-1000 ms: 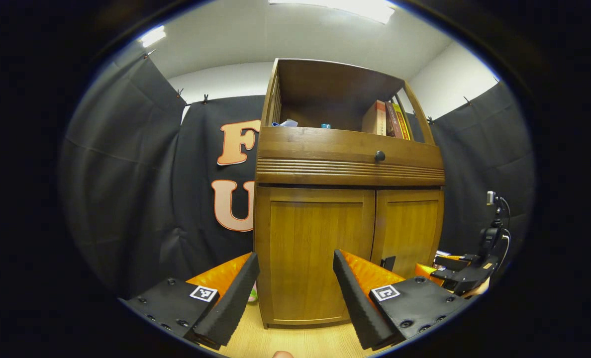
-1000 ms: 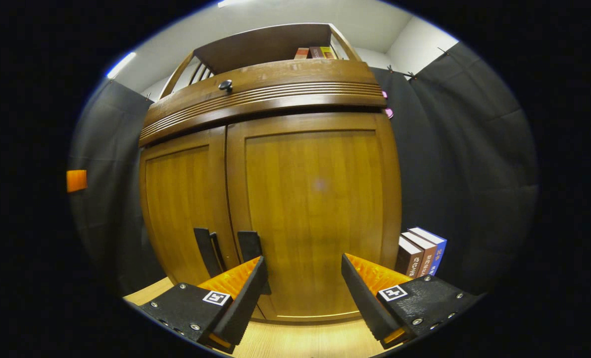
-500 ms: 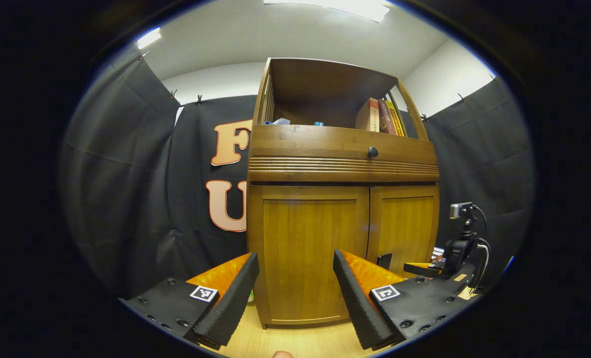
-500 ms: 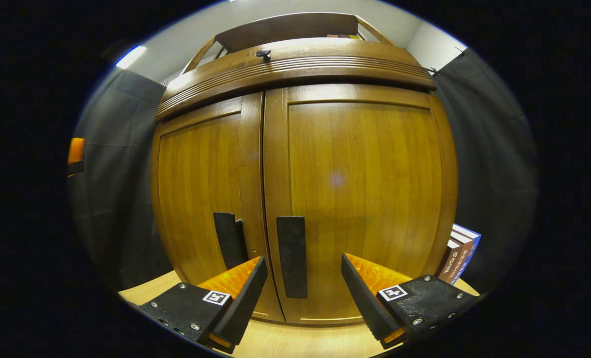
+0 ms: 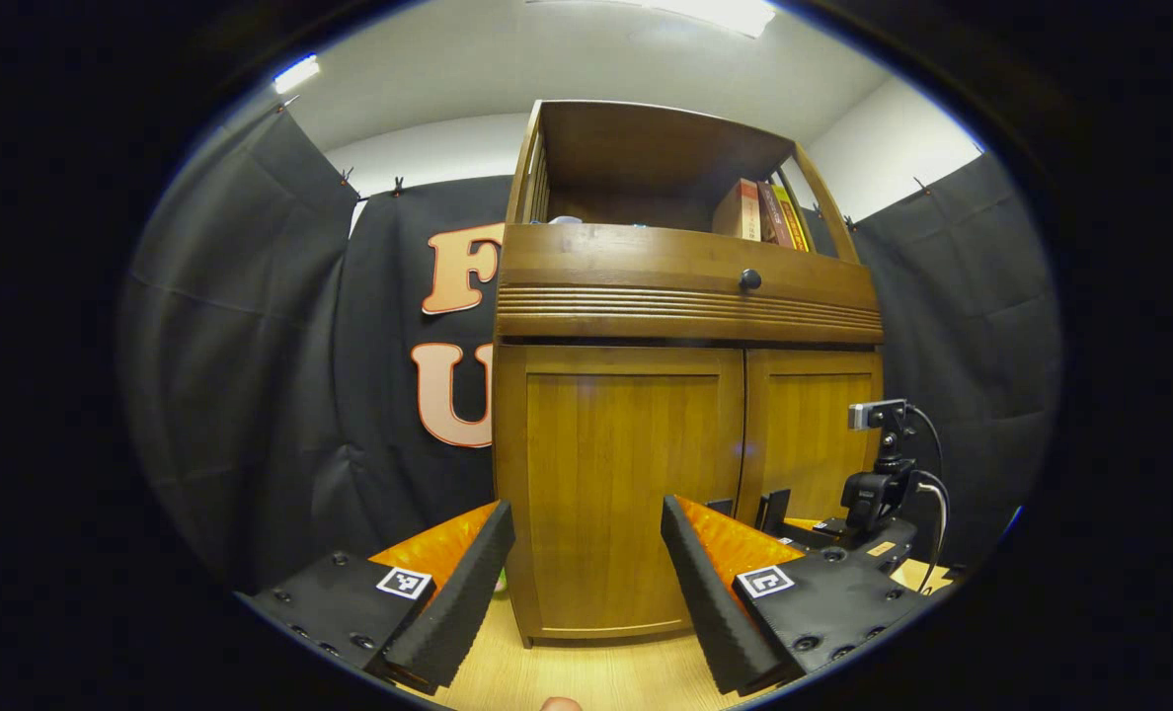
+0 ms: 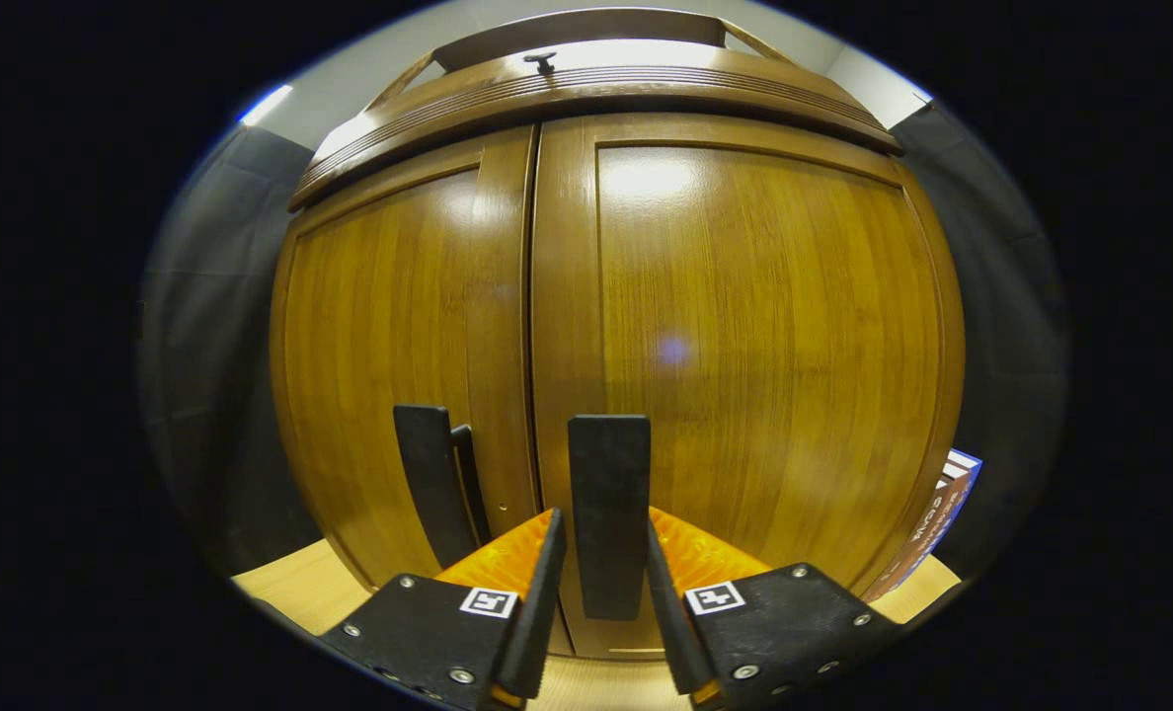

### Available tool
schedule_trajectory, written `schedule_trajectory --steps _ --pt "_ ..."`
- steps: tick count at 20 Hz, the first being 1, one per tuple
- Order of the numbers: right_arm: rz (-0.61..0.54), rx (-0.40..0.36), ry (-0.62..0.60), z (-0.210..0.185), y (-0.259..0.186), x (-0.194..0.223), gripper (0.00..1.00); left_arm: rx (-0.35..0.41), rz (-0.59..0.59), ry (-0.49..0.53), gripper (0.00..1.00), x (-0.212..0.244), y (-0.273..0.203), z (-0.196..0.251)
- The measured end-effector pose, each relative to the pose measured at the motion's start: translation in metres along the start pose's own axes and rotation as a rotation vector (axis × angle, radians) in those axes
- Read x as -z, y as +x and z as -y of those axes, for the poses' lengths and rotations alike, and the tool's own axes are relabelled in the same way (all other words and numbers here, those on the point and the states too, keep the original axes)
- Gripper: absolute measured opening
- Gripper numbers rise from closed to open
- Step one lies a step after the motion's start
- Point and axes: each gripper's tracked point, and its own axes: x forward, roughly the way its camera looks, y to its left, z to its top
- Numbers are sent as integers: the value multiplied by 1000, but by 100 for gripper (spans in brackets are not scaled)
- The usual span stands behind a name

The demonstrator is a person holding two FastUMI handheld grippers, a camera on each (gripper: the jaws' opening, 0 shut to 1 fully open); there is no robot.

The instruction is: Open the right door of the double-door shoe cabinet with the right hand, and open the left door with the left hand.

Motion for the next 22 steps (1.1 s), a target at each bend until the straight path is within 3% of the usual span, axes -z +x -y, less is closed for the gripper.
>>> schedule_trajectory --steps 2,5,6,7,13,14,15,22 --pt "-11 -1 30 0 -3 2 36 -8 -3 2 94 4 -1 -4" --pt "-12 -15 16 0 -15 1 33 -15 -5 -3 94 6 -3 -6" --pt "-8 -22 15 -1 -23 2 22 -27 4 7 94 5 -4 -8" --pt "-5 -33 18 0 -31 2 31 -37 13 18 94 4 -6 -10" --pt "-5 -83 31 9 -77 5 31 -22 3 -9 95 6 -12 -2" --pt "-6 -85 25 10 -84 5 21 -18 1 -8 94 6 -13 0" --pt "-6 -89 22 13 -89 5 31 -14 0 -5 94 6 -14 2" --pt "12 -96 28 35 -134 6 29 14 -19 -16 95 11 -20 16"
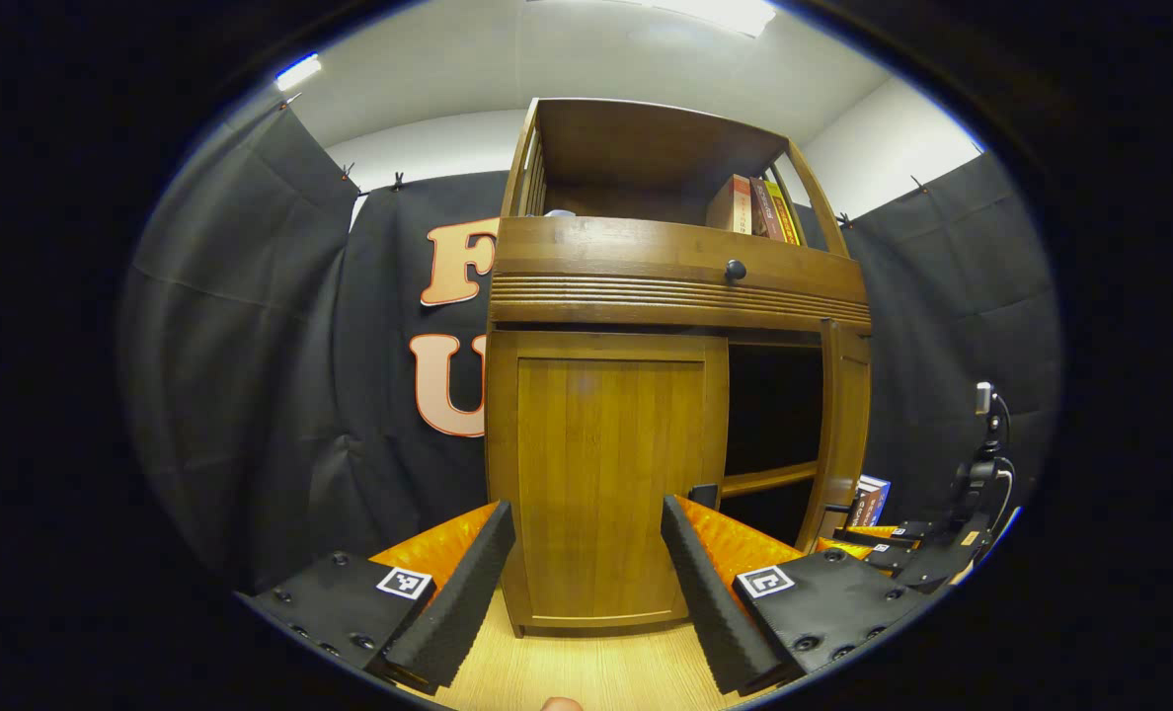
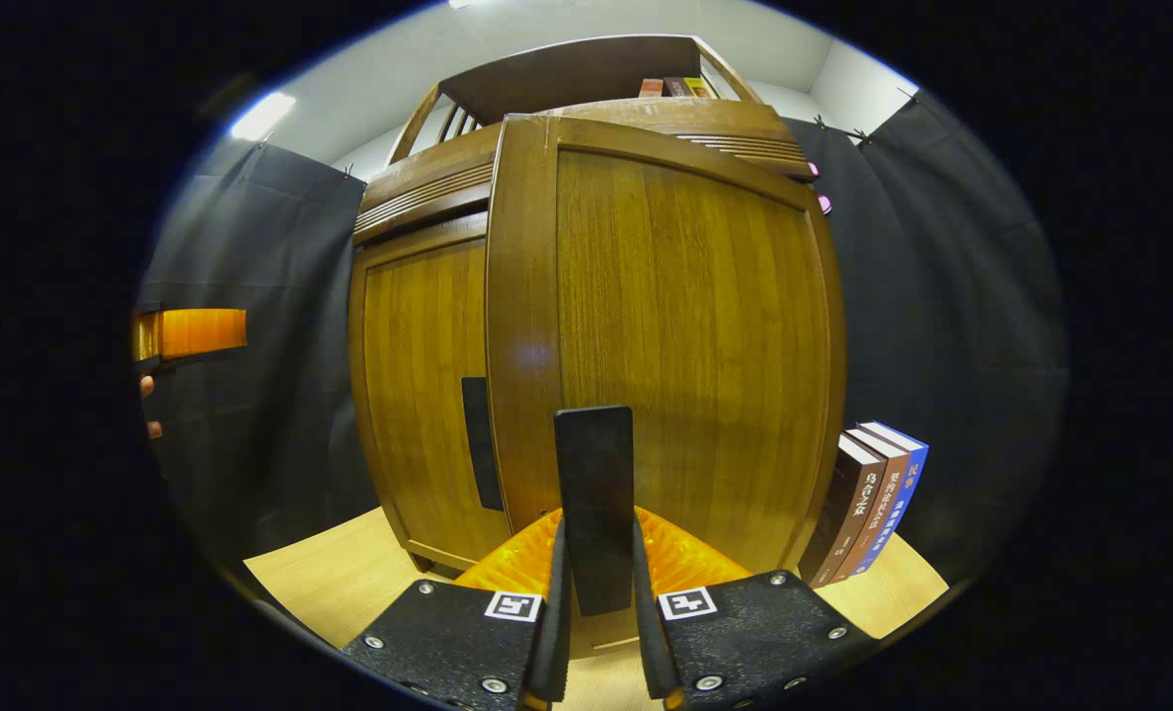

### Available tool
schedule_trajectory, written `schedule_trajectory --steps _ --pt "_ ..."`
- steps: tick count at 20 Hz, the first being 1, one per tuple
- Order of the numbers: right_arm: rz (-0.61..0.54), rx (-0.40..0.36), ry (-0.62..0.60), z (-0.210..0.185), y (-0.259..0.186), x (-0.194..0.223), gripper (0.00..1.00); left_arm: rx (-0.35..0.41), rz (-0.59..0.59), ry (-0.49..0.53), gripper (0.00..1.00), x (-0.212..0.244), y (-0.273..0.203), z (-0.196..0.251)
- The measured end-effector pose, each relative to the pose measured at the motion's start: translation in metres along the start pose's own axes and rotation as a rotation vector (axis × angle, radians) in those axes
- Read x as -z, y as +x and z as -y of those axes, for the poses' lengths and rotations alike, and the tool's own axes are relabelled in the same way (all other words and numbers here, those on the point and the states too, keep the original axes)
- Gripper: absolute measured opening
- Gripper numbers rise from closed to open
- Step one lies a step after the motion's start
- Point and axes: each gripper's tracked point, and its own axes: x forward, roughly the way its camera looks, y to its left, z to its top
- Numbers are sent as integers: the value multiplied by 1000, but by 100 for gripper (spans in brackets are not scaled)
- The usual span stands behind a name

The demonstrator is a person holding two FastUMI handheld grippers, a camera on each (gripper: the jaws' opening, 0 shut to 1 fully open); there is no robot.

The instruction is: Open the right door of the double-door shoe cabinet with the right hand, and open the left door with the left hand.

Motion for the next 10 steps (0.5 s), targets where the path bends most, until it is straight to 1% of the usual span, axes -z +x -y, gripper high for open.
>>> schedule_trajectory --steps 1,4,5,6,10 --pt "1 1 -1 3 -5 -1 19 2 -2 -2 95 2 0 1" --pt "3 9 -14 14 -25 -2 19 11 -15 -10 95 6 1 8" --pt "5 12 -19 18 -30 -2 29 13 -18 -10 95 8 1 12" --pt "5 16 -20 22 -36 -1 27 15 -21 -10 94 9 3 15" --pt "5 42 -30 38 -55 -4 26 28 -32 -10 94 14 2 25"
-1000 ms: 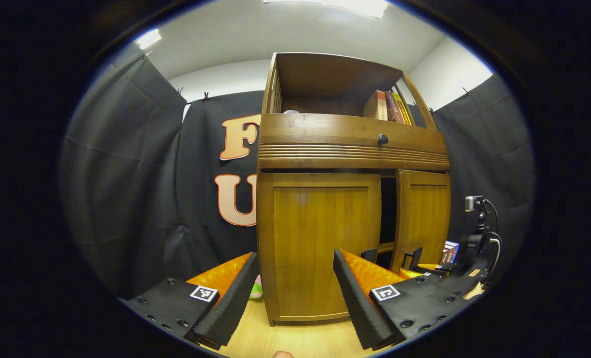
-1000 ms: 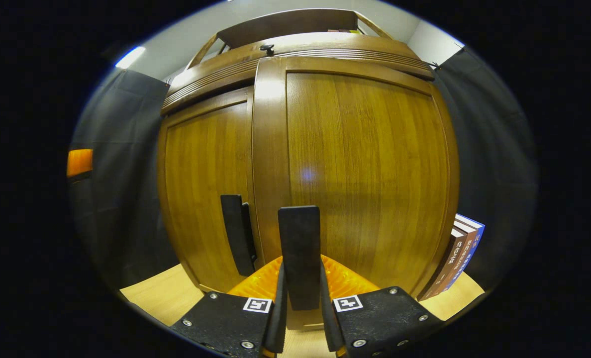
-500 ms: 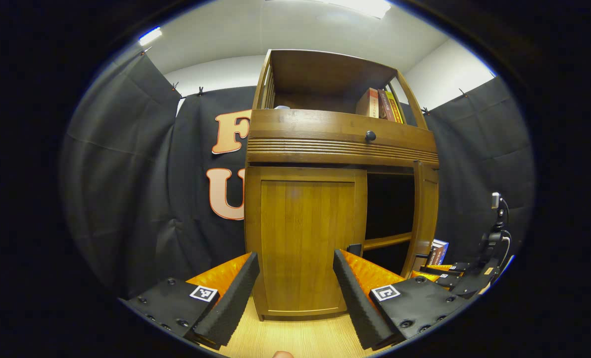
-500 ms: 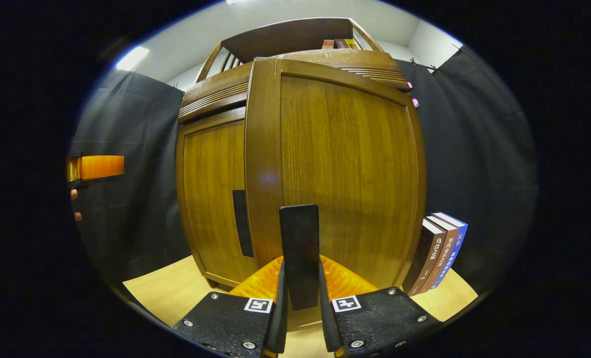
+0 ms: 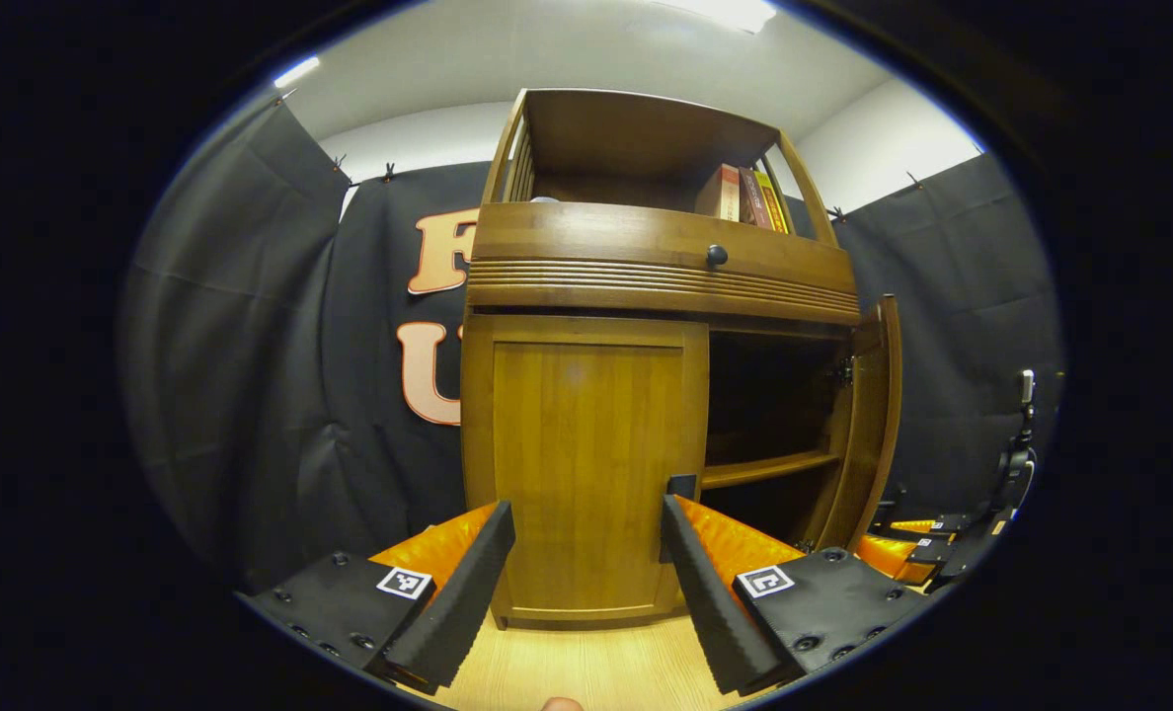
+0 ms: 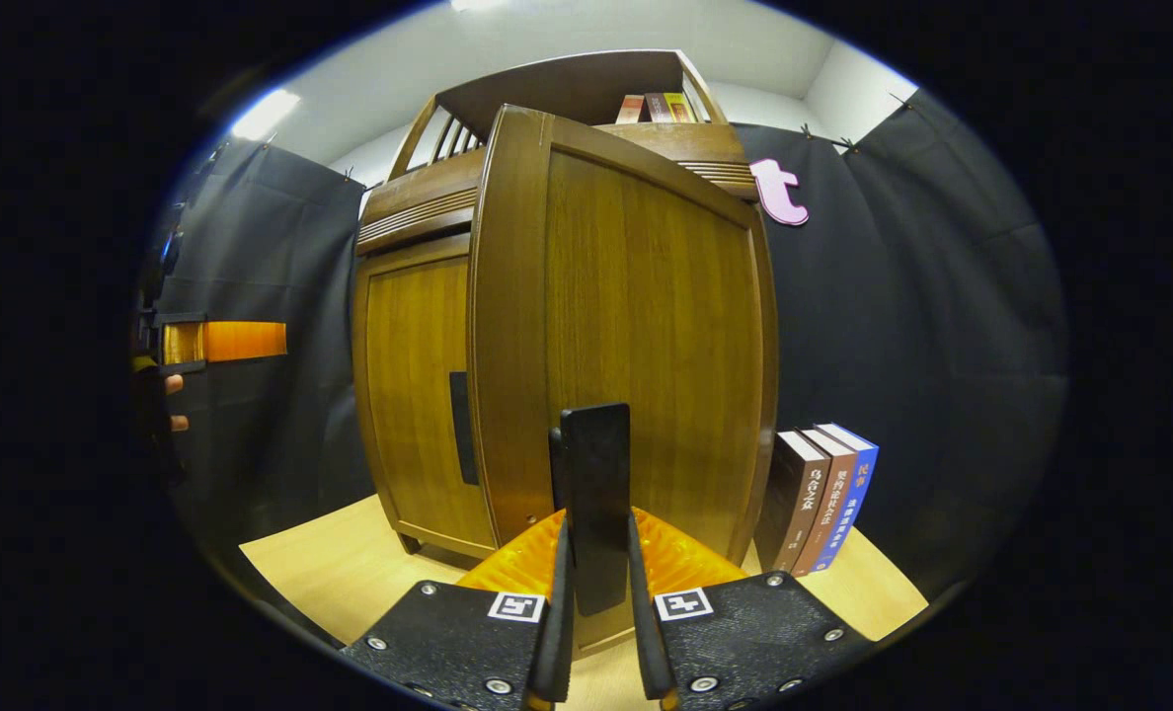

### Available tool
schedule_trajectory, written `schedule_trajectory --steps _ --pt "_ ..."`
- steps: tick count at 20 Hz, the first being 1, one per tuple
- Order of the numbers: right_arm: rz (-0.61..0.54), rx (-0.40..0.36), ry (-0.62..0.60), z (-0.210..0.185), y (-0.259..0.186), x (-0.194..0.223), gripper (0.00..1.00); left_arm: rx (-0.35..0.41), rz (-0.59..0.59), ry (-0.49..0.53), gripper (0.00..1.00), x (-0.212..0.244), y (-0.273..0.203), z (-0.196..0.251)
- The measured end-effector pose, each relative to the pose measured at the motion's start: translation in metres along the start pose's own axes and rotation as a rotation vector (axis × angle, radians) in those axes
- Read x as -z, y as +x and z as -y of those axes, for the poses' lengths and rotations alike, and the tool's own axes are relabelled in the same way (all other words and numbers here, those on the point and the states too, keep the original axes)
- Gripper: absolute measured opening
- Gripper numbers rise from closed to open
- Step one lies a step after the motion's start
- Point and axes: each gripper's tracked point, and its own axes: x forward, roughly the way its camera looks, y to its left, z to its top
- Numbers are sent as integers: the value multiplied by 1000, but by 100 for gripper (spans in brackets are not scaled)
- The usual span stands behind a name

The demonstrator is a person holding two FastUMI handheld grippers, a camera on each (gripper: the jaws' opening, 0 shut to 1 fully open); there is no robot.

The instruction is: Open the right door of the double-door shoe cabinet with the right hand, and open the left door with the left hand.

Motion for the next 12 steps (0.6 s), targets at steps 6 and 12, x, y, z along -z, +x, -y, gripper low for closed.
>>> schedule_trajectory --steps 6,12 --pt "-4 51 -9 24 -24 -2 22 22 -11 0 94 5 4 13" --pt "-3 89 -28 46 -38 -2 8 38 -20 -9 94 13 9 27"
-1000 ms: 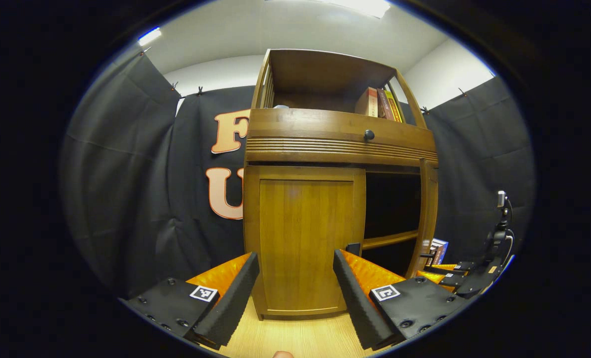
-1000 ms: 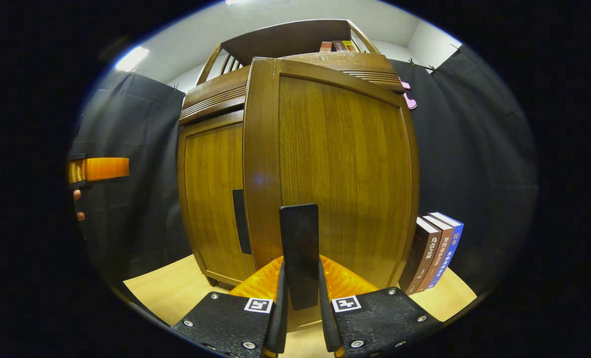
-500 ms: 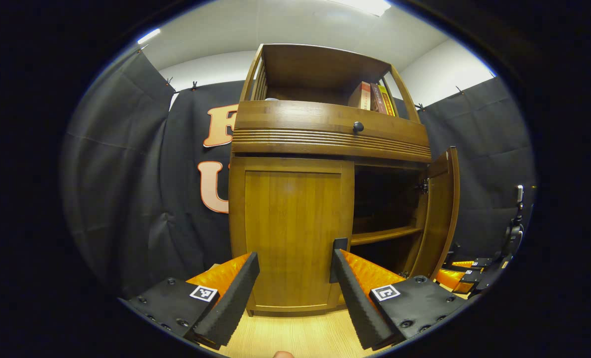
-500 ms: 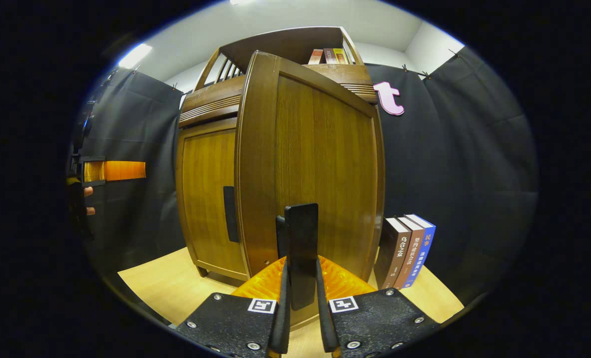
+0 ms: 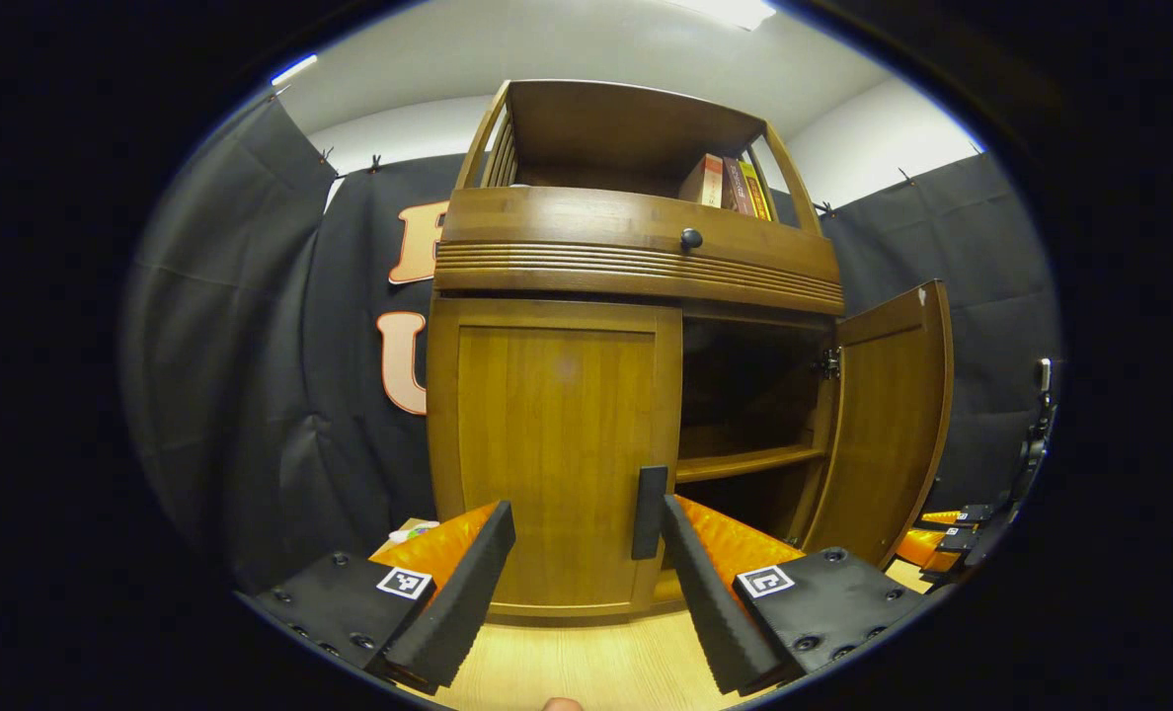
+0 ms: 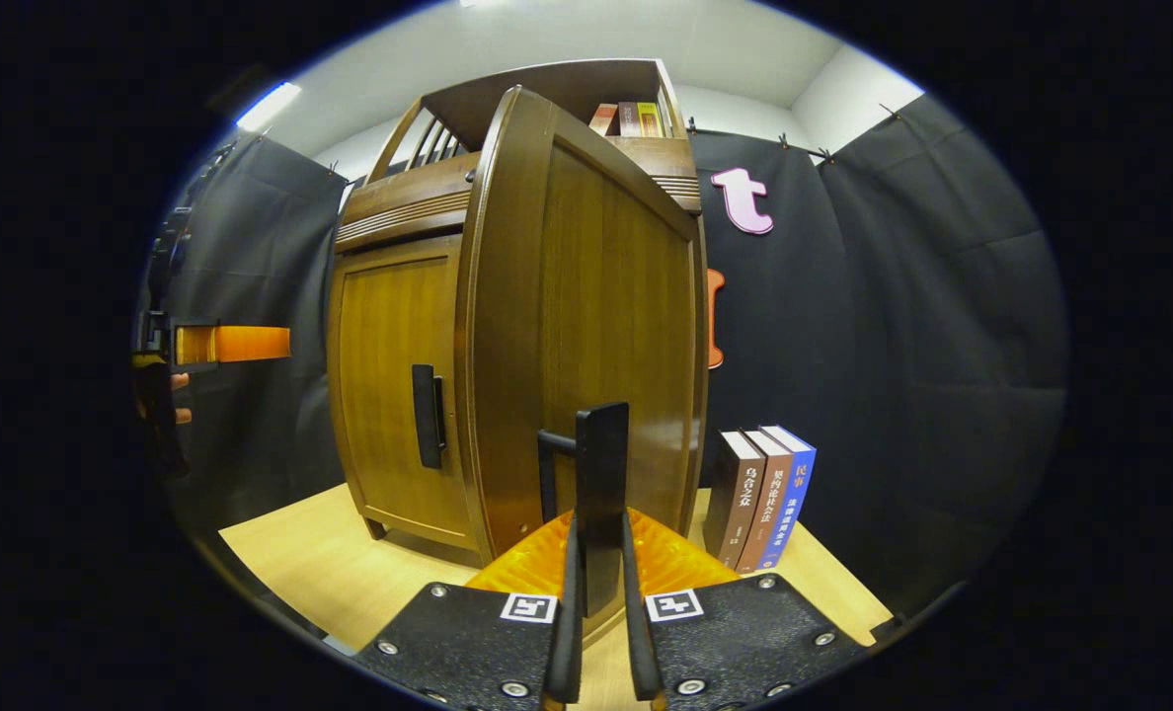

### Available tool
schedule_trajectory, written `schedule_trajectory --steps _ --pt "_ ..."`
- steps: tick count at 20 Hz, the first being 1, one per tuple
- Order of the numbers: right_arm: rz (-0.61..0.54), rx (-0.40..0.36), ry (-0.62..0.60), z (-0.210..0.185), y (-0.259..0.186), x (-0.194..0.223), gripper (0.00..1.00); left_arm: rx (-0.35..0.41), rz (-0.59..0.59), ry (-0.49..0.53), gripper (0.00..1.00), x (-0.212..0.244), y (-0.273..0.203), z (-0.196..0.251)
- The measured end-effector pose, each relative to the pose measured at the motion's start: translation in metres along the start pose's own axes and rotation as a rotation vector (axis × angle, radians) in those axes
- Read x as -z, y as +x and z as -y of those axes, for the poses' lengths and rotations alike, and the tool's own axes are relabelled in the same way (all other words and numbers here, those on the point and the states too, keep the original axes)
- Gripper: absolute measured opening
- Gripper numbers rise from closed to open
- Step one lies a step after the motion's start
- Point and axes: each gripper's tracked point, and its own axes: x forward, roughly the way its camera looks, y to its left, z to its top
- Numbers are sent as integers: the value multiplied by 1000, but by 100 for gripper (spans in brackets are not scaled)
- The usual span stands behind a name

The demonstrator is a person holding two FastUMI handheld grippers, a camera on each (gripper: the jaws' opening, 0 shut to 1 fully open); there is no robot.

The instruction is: Open the right door of the double-door shoe cabinet with the right hand, and open the left door with the left hand.

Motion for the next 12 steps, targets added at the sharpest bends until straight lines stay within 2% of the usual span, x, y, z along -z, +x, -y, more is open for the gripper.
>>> schedule_trajectory --steps 1,3,4,5,12 --pt "0 7 -4 5 -1 1 18 4 -2 -1 94 0 2 1" --pt "0 25 -13 15 -7 0 17 6 -1 -2 96 1 4 1" --pt "0 36 -17 21 -10 0 5 7 1 -1 97 0 5 2" --pt "0 48 -23 26 -11 0 15 8 2 1 97 0 4 4" --pt "7 130 -44 68 -23 -3 7 23 -3 0 97 5 13 16"
